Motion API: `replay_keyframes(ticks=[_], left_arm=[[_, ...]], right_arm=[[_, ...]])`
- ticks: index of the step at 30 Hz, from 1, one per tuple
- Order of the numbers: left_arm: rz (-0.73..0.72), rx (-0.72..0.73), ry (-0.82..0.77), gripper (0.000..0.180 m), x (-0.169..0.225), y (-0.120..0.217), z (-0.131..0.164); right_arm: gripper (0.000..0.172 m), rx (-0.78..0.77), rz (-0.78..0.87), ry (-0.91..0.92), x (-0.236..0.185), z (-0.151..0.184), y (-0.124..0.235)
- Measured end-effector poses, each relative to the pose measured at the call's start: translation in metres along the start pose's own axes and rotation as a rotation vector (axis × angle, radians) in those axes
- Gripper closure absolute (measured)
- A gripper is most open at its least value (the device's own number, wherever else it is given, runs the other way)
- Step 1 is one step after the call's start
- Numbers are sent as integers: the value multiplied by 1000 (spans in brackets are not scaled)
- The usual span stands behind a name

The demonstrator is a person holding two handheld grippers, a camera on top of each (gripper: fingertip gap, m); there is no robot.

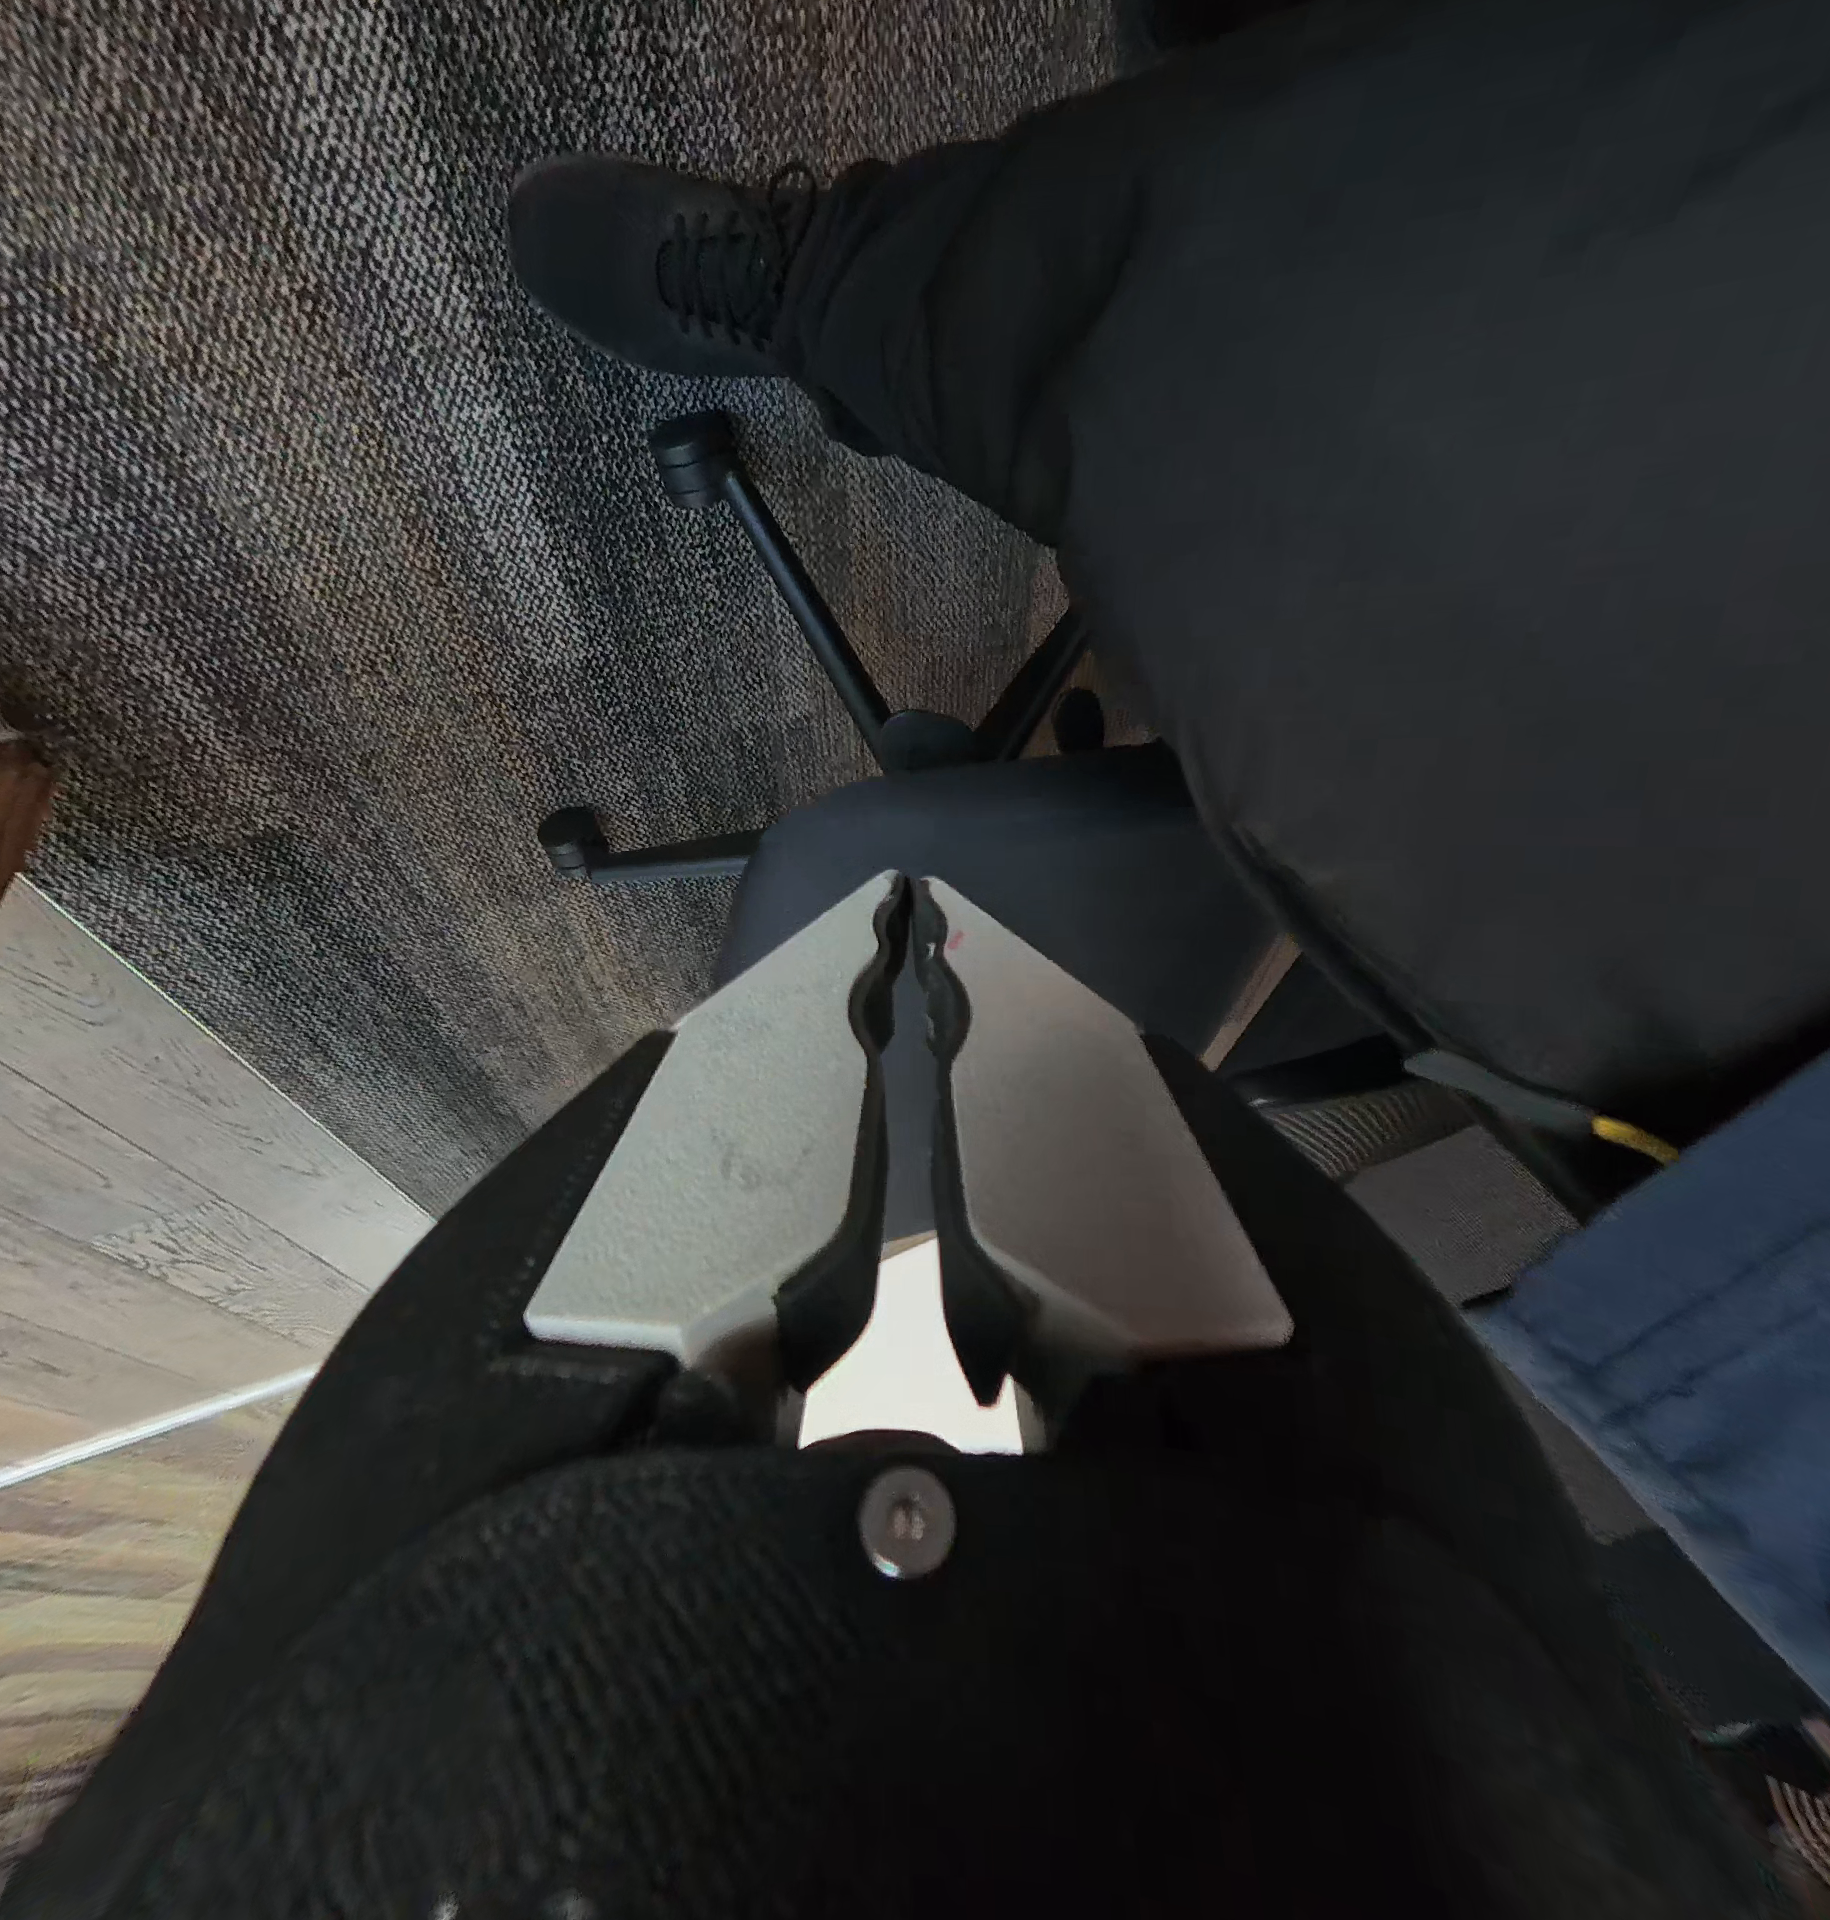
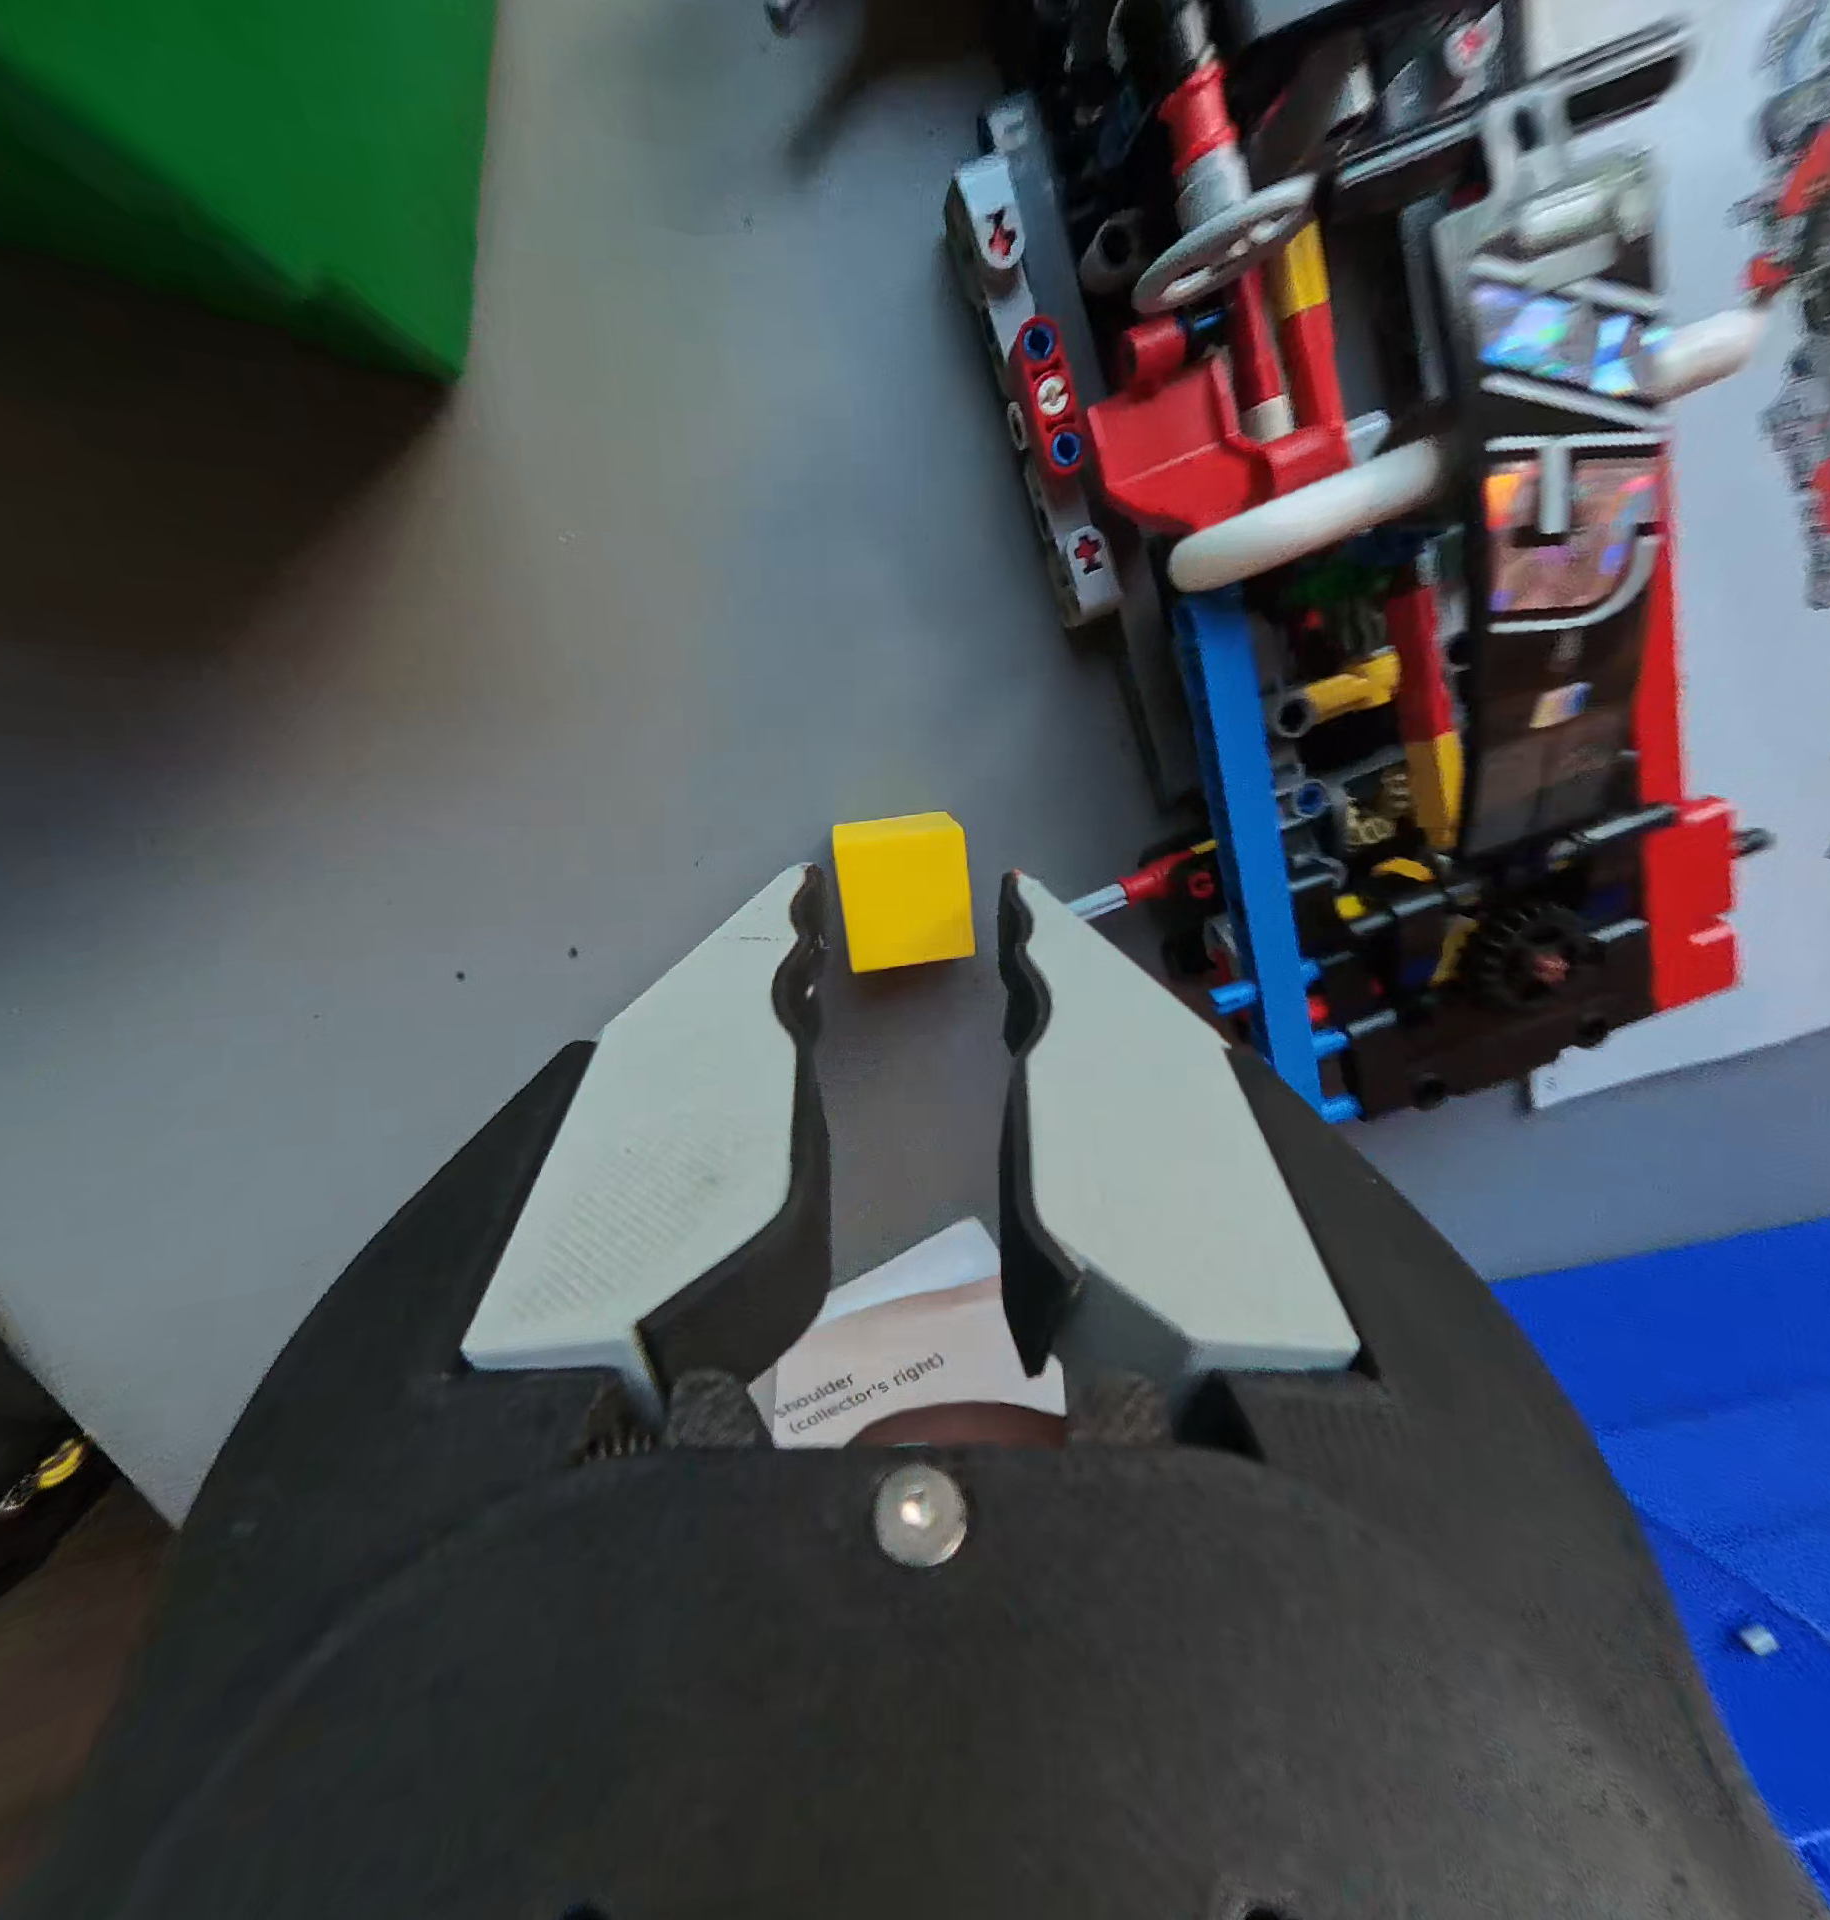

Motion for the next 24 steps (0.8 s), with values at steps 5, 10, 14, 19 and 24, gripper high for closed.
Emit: replay_keyframes(ticks=[5, 10, 14, 19, 24], left_arm=[[14, -43, 4, 180, 9, -15, 16], [25, -59, -20, 180, 10, -20, 12], [19, -57, -66, 180, 4, -15, -6], [3, -59, -129, 180, -5, -7, -33], [-4, -52, -171, 180, -10, 2, -53]], right_arm=[[147, -35, -47, -29, -3, 0, -12], [147, 87, -56, -191, 4, 23, 32], [146, 141, -77, -408, 17, 78, 82], [147, 149, -119, -706, 25, 159, 134], [147, 63, -149, -826, 3, 209, 140]])
Point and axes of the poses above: each gripper's, where its closed fingertips meet, y back along the fingers, z out of its underside, x = y × z across the jaws, the point moved 6 cm from there along y, back along the fingers, and after that the axes turned 14 degrees about -x, right-handed, at the moved point
